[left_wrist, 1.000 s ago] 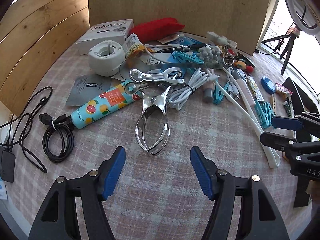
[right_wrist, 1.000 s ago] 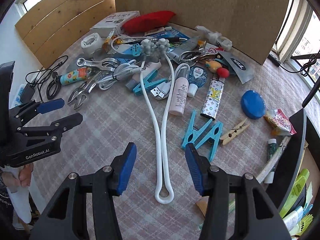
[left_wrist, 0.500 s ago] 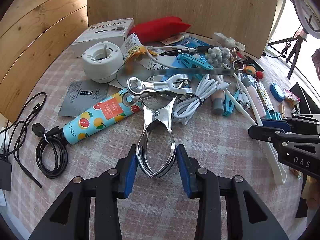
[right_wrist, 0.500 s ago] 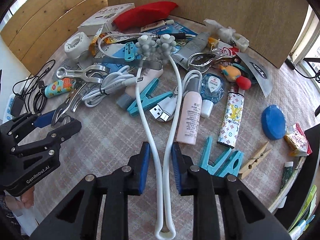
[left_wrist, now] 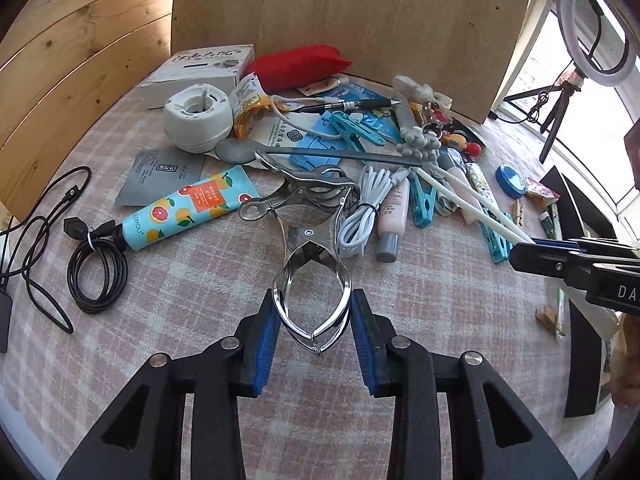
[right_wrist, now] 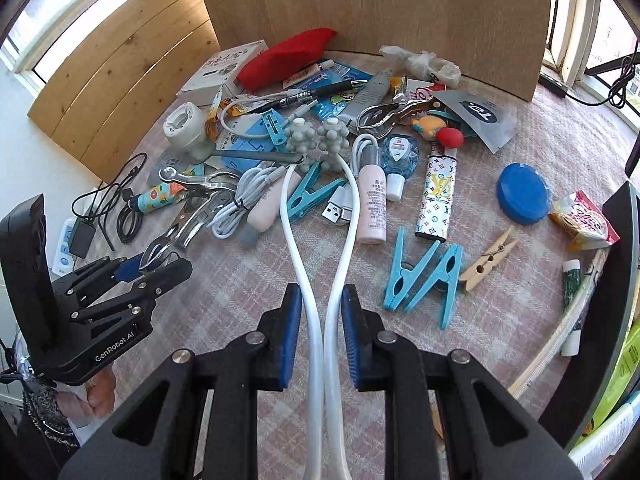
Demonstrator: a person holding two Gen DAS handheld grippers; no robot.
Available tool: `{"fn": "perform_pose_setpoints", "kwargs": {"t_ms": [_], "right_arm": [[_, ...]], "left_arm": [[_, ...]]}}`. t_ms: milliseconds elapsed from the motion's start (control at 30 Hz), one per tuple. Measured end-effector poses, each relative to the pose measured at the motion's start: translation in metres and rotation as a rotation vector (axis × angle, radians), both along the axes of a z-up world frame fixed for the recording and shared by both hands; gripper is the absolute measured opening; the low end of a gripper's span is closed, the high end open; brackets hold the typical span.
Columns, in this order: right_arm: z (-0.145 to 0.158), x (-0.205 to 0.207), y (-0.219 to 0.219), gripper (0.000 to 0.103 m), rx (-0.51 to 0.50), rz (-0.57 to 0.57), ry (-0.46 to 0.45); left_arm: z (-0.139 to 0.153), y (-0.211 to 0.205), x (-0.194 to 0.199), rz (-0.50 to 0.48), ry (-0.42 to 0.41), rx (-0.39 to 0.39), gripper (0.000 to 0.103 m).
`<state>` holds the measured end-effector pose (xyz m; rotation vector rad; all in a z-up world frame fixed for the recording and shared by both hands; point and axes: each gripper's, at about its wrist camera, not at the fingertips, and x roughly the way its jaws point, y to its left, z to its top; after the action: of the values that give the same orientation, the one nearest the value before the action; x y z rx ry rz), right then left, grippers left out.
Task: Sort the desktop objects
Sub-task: 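Grasp the steel clamp with the left gripper while the right grasps the white cable massager, then carry the steel clamp and white massager into the tray and release both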
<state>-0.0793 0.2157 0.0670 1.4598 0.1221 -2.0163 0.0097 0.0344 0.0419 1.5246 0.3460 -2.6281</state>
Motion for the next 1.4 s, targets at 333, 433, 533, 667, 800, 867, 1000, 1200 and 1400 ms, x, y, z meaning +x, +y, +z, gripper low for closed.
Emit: {"fn": "perform_pose_setpoints", "kwargs": {"t_ms": [333,433,533,667,800,867,1000,1200,1400], "right_arm": [[0.015,0.018,0.037,0.02,-0.046,-0.034,-0.014],[0.02,0.021,0.045,0.02,-0.054,-0.045,-0.004],[0.027,0.023,0.049,0.02,-0.057,-0.046,0.012],[0.035,0.027,0.051,0.02,-0.056,-0.037,0.038],[0.041,0.027,0.052,0.02,-0.067,-0.036,0.048],[0.044,0.028,0.053,0.02,-0.069,-0.034,0.056],[0.05,0.03,0.057,0.02,-0.074,-0.037,0.067],[0.063,0.032,0.076,0.02,-0.087,-0.063,0.092],[0.077,0.03,0.119,0.02,-0.086,-0.141,0.12]], "left_arm": [[0.011,0.014,0.031,0.013,0.02,0.001,0.033],[0.017,0.011,0.039,0.033,0.034,0.008,0.033],[0.023,0.009,0.046,0.046,0.05,0.007,0.033],[0.032,0.005,0.054,0.064,0.068,0.007,0.033],[0.04,0.005,0.057,0.069,0.085,0.002,0.033],[0.044,0.006,0.058,0.068,0.092,0.002,0.032],[0.054,0.015,0.06,0.05,0.109,-0.004,0.032],[0.073,0.039,0.051,-0.003,0.141,0.009,0.032],[0.095,0.087,0.029,-0.112,0.18,0.021,0.032]]}}
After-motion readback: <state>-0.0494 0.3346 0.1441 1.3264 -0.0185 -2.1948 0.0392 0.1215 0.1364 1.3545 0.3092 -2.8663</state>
